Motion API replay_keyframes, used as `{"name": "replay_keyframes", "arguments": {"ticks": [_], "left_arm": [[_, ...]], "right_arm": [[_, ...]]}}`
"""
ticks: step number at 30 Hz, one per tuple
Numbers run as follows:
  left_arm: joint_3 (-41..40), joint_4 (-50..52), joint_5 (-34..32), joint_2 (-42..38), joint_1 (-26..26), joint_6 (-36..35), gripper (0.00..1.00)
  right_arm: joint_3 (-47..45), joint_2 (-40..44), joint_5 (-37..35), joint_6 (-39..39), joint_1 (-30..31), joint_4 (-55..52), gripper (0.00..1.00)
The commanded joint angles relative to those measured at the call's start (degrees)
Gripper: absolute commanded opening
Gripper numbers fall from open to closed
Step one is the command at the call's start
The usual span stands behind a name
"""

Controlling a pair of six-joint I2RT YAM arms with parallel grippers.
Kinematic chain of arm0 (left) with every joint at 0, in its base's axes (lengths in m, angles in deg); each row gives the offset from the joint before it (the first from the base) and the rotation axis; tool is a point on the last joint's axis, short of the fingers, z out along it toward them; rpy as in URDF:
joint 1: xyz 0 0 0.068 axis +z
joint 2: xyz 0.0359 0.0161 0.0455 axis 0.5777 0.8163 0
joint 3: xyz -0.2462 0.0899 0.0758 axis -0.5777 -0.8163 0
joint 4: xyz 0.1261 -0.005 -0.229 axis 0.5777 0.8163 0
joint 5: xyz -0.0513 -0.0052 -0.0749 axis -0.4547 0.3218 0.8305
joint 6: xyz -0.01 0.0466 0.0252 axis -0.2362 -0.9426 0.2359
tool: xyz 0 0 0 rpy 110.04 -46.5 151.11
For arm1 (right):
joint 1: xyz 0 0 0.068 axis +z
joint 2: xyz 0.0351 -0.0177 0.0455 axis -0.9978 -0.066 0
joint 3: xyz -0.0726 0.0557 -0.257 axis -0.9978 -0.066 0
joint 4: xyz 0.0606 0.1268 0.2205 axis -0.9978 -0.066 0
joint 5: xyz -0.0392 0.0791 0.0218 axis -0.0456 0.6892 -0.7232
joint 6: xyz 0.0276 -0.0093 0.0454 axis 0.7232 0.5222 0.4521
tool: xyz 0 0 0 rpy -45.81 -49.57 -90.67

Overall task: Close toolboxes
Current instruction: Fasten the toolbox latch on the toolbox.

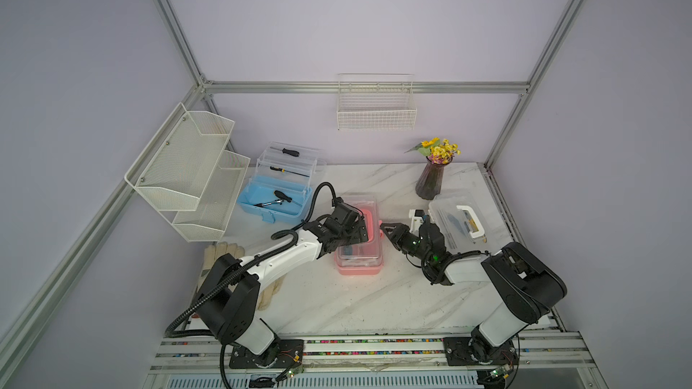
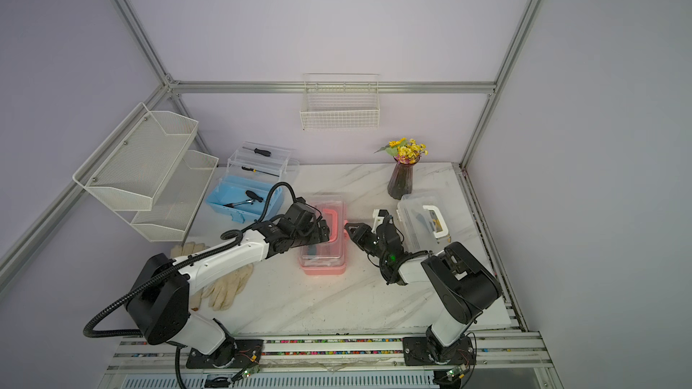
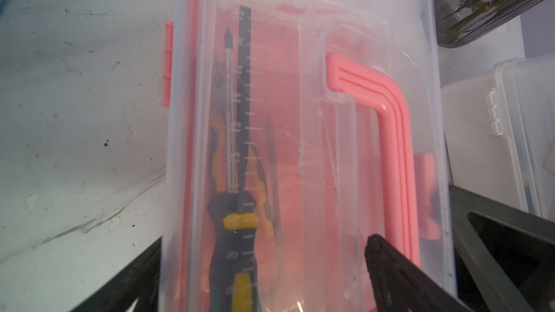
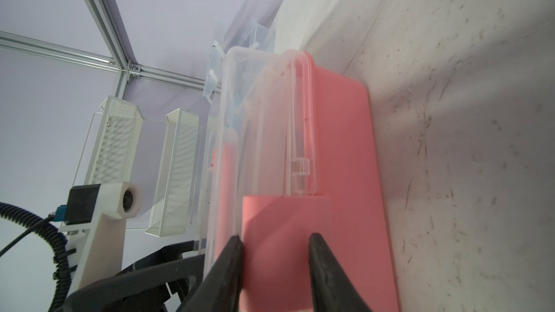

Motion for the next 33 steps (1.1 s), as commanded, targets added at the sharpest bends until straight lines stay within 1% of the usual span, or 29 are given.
{"name": "replay_keyframes", "arguments": {"ticks": [1,12,33], "left_arm": [[-1.7,1.63,6.06,2.41,-1.31,0.61,0.98],[-1.42,1.29,6.52,3.03,-1.58,0.61,0.97],[-1.43,0.34,7.02,3.1,-1.67,0.43,0.96]], "right_arm": [[1.67,-0.3,4.82,-2.2,4.21,-9.3,0.38],[4.98,0.52,1.18,-6.49,6.93,-18.36,0.38],[6.11,-3.96,3.37,-5.45,9.16,-14.25,0.37]]}}
